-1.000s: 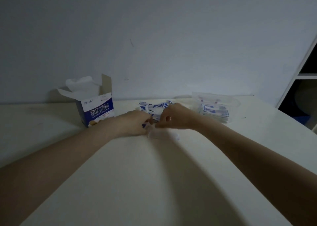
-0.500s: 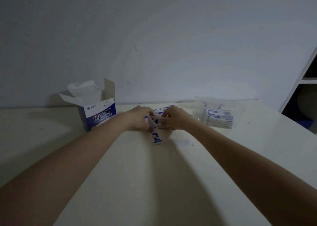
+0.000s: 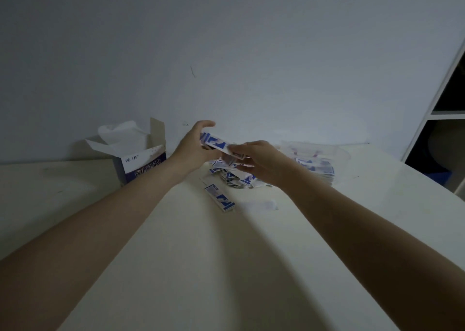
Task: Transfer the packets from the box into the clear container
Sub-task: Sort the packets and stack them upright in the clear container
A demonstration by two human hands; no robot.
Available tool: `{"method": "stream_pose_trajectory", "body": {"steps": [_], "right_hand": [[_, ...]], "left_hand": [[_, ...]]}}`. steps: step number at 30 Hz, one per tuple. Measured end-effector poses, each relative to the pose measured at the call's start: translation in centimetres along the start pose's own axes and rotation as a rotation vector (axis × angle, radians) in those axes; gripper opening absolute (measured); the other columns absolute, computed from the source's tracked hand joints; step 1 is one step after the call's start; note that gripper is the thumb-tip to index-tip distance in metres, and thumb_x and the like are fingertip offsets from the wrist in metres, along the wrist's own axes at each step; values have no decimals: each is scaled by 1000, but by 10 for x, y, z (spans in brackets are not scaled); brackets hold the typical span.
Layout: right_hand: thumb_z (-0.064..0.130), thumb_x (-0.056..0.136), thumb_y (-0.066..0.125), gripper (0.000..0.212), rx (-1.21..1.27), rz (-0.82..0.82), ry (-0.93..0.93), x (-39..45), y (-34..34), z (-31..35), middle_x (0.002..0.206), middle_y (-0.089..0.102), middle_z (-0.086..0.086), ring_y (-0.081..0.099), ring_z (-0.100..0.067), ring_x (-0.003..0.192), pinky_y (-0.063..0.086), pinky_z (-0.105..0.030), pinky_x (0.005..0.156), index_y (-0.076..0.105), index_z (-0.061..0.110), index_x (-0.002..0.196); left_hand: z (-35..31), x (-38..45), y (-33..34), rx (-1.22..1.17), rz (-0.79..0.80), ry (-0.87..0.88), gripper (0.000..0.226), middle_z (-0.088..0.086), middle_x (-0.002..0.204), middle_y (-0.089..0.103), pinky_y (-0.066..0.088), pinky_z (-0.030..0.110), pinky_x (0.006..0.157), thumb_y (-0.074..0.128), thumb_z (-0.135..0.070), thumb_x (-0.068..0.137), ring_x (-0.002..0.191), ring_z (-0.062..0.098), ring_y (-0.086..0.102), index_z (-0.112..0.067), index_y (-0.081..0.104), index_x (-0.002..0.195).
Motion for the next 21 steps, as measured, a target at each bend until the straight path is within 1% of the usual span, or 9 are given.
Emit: {"method": "stream_pose_trajectory", "body": {"steps": [2, 3, 6, 8, 10, 13, 16, 19, 21], "right_hand": [[2, 86, 60, 13, -35, -25, -25, 1, 6, -1, 71, 57, -12, 57, -19, 65, 51, -25, 68, 54, 1, 74], [0, 84, 61, 13, -114, -81, -47, 2, 4, -1, 71, 57, -11, 56, -19, 64, 51, -24, 65, 54, 2, 74], [0, 83, 61, 11, -510, -248, -126, 1, -14, 1, 80, 56, -5, 54, -14, 67, 43, -17, 52, 56, 6, 92], [2, 85, 57, 29, -862, -209, -194, -1, -25, -1, 94, 58, -5, 57, -18, 81, 44, -18, 60, 56, 8, 113], [1, 86, 54, 32, -1171, -104, -286, -5, -29, -8, 103, 64, -9, 61, -23, 93, 46, -21, 72, 61, 10, 116], [4, 87, 55, 24, -1353, 34, -336, -13, -30, -23, 102, 67, -14, 62, -27, 96, 45, -25, 76, 69, 8, 106], [12, 87, 56, 19, -1442, 96, -342, -18, -35, -35, 96, 67, -15, 58, -27, 88, 45, -34, 82, 70, 6, 97], [15, 91, 51, 19, -1360, -22, -328, -15, -38, -34, 95, 67, -18, 55, -25, 81, 41, -32, 74, 64, 3, 85], [14, 93, 47, 21, -1116, -166, -294, -14, -41, -24, 87, 67, -16, 56, -23, 71, 38, -29, 63, 54, 12, 73]], "left_hand": [[-7, -3, 6, 26, 85, 50, 72, 7, 117, 54, 46, 23, 78, 74, -6, 76, 88, 16, 58, -23, 37, 135], [-7, -4, 6, 101, 147, 61, 77, 5, 117, 53, 46, 23, 79, 75, -9, 75, 90, 16, 58, -24, 33, 137], [6, -8, 5, 381, 399, 10, 81, -4, 132, 45, 40, 24, 91, 72, -14, 79, 116, 15, 48, -24, 24, 144], [17, -14, 7, 564, 582, 11, 66, -10, 136, 42, 32, 19, 95, 66, -15, 85, 126, 8, 40, -23, 34, 142], [23, -20, 11, 656, 712, 27, 49, -7, 135, 44, 31, 16, 101, 61, -16, 88, 128, 10, 40, -22, 47, 134], [27, -19, 12, 663, 697, 41, 28, -4, 125, 51, 40, 31, 102, 64, -20, 85, 119, 17, 49, -27, 59, 112], [25, -18, 13, 664, 663, 8, 15, -13, 99, 49, 42, 18, 77, 67, -23, 84, 95, 8, 50, -23, 56, 94], [24, -11, 9, 568, 520, -16, 12, -5, 79, 57, 39, 22, 63, 68, -15, 81, 69, 10, 51, -19, 59, 75], [20, -4, 1, 309, 324, -67, 16, 6, 71, 58, 43, 20, 58, 67, -9, 83, 55, 9, 54, -15, 58, 71]]}}
Point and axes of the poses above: each hand's wrist, its own x-axis towards the middle knuckle, its own y-axis out of the palm, z = x × y, the point moved 2 cm from there along x, towards the middle knuckle
